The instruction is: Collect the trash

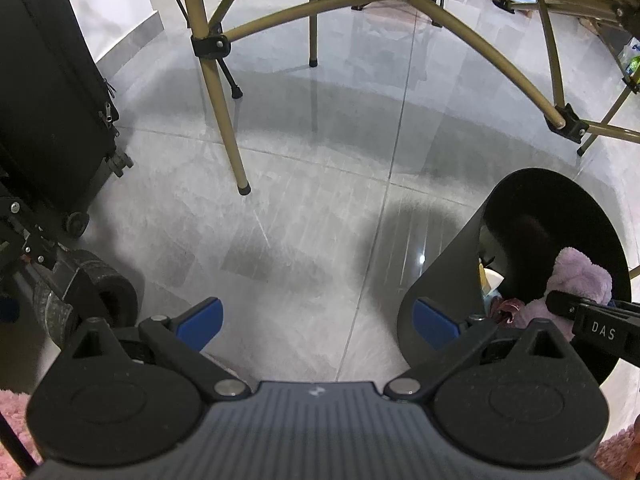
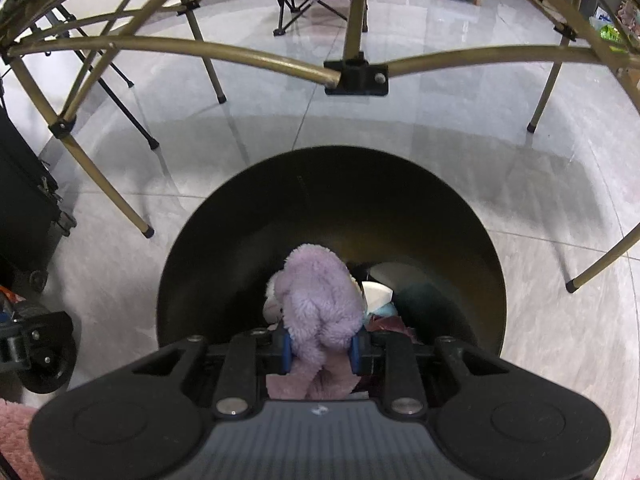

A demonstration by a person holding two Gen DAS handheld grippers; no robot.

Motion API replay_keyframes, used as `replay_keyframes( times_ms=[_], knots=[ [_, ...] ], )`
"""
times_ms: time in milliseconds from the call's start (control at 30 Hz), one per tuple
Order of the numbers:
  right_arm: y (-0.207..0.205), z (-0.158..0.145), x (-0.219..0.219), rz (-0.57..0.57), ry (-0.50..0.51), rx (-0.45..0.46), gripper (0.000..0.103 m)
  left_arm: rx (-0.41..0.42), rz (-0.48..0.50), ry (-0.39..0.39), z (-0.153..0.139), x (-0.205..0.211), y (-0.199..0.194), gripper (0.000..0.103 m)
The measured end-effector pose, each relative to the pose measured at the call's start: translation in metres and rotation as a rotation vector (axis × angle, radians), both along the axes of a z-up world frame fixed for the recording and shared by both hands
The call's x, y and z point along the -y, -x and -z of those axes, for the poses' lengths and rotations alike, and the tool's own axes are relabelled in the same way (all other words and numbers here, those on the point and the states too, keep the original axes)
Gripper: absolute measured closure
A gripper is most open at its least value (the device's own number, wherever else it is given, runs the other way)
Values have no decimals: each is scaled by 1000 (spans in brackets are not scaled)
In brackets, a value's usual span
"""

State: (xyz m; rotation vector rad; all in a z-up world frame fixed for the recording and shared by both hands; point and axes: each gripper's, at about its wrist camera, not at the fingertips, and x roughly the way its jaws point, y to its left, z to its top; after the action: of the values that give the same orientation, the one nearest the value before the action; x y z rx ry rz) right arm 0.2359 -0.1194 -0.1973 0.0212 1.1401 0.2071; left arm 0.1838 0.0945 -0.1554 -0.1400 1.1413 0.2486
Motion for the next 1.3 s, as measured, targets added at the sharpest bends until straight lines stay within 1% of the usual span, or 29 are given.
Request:
replay_keyframes(
  times_ms=[67, 133, 333, 367, 400, 433, 467, 667, 833, 933, 1100, 1300],
  knots=[
    [-2, 4, 0, 1, 0, -9, 76, -8, -2, -1, 2, -1, -1, 0],
    [-4, 6, -1, 3, 1, -13, 72, -15, -3, -1, 5, -1, -2, 0],
    [-8, 6, -4, 6, -2, -13, 47, -26, -4, 0, 7, -2, -3, 0],
    [-8, 6, -4, 6, -3, -10, 32, -27, -3, 0, 7, -2, -3, 0],
    [-8, 6, -3, 6, -4, -10, 12, -28, -3, 0, 7, -2, -3, 0],
    [-8, 6, -3, 8, -4, -12, 4, -29, -2, 0, 7, -2, -3, 0],
    [-9, 6, -3, 11, -5, -7, 0, -29, -3, 1, 7, -2, -3, 0],
    [-8, 8, -1, 18, 0, -10, 0, -21, 5, 2, 4, 1, -2, 0],
    [0, -4, 4, 19, -1, 16, 0, 8, 34, -5, -6, 11, 1, 0],
    [11, -17, 6, 12, -8, 43, 0, 46, 53, -6, -18, 17, 7, 0],
    [36, -46, 16, 17, 8, 122, 0, 121, 80, -10, -43, 27, 26, 0],
    [76, -86, 37, 42, 7, 201, 0, 206, 121, -9, -82, 42, 55, 0]
  ],
)
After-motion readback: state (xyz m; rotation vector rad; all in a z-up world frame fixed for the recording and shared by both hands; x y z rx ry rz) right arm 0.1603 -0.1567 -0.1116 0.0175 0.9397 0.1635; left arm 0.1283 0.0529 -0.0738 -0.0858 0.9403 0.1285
